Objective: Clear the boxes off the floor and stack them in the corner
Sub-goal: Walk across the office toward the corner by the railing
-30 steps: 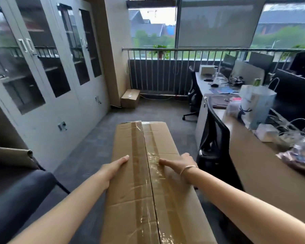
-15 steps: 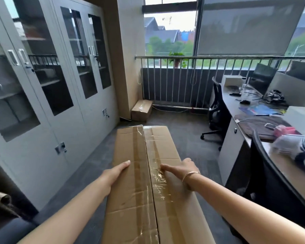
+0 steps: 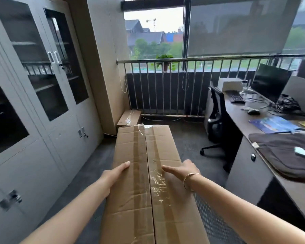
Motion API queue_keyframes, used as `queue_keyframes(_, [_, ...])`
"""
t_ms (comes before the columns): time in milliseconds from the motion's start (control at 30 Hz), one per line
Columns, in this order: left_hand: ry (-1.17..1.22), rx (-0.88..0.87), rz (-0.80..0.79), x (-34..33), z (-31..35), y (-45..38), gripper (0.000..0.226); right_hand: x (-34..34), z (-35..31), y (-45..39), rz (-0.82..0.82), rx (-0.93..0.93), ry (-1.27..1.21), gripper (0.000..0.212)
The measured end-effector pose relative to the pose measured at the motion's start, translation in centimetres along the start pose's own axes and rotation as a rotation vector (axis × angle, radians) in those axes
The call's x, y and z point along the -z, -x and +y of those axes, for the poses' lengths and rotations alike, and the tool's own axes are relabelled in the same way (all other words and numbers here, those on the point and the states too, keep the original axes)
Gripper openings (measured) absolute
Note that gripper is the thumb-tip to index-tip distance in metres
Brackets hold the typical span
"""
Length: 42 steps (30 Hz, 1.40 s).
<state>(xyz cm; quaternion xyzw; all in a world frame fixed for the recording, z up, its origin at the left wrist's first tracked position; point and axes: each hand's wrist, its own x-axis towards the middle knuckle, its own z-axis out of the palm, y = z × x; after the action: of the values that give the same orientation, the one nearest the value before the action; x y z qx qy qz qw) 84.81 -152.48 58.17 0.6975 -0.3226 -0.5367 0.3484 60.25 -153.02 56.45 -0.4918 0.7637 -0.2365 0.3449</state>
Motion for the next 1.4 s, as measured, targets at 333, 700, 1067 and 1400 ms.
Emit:
queue_keyframes(333, [0.086, 0.063, 0.035, -5.3, 15.4, -23.5, 0.081, 2.3, -13.8, -27.8, -0.024, 0.054, 0.101, 0.089])
queue_keyframes(700, [0.040, 0.061, 0.035, -5.3, 33.8, -52.8, 0.060, -2.5, -28.9, -56.9, -0.090, 0.000, 0.033, 0.074])
queue_keyframes(1067, [-0.046, 0.030, 0.069, -5.7, 51.6, -80.1, 0.089, -6.9, -43.2, -83.8, -0.058, -0.026, -0.038, 0.086])
queue_keyframes(1400, [0.045, 0.065, 0.081, -4.7, 64.9, -104.5, 0.092, -10.9, -58.4, -110.1, -0.101, 0.087, 0.050, 0.091])
